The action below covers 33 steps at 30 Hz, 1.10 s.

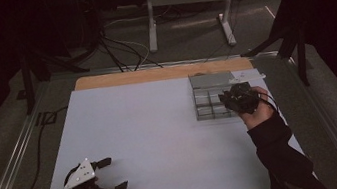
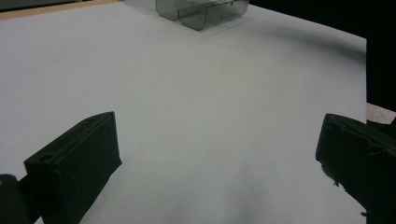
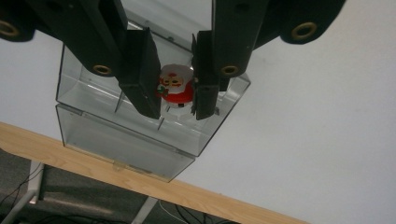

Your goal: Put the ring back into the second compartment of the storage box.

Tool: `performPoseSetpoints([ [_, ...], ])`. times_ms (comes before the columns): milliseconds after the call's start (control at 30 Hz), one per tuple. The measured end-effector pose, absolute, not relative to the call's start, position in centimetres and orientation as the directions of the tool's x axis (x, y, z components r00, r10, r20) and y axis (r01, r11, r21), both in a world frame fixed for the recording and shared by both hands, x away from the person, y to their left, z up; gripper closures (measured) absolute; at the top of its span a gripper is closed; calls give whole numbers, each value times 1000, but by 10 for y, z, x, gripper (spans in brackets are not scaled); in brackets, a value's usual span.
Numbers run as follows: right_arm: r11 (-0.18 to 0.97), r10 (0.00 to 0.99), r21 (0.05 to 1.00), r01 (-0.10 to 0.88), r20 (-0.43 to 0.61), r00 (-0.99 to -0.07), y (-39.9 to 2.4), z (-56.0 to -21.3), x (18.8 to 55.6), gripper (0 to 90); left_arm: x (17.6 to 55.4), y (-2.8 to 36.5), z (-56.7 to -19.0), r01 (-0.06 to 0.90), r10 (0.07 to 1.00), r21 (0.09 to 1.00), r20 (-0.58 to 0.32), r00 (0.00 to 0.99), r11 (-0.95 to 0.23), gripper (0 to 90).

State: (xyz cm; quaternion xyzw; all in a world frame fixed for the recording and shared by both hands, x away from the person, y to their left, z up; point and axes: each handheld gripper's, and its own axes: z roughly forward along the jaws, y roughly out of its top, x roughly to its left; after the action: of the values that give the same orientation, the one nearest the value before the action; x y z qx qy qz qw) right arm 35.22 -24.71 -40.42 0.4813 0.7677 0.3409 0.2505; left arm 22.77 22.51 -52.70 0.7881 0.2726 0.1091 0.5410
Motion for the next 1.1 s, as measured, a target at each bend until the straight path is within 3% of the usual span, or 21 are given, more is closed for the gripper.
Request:
performPoseSetpoints([
  [1100,248,942,714,655,-20,-334,-253,-428,412,724,227,225,-526,305,546,915,-118,829,-265,2],
])
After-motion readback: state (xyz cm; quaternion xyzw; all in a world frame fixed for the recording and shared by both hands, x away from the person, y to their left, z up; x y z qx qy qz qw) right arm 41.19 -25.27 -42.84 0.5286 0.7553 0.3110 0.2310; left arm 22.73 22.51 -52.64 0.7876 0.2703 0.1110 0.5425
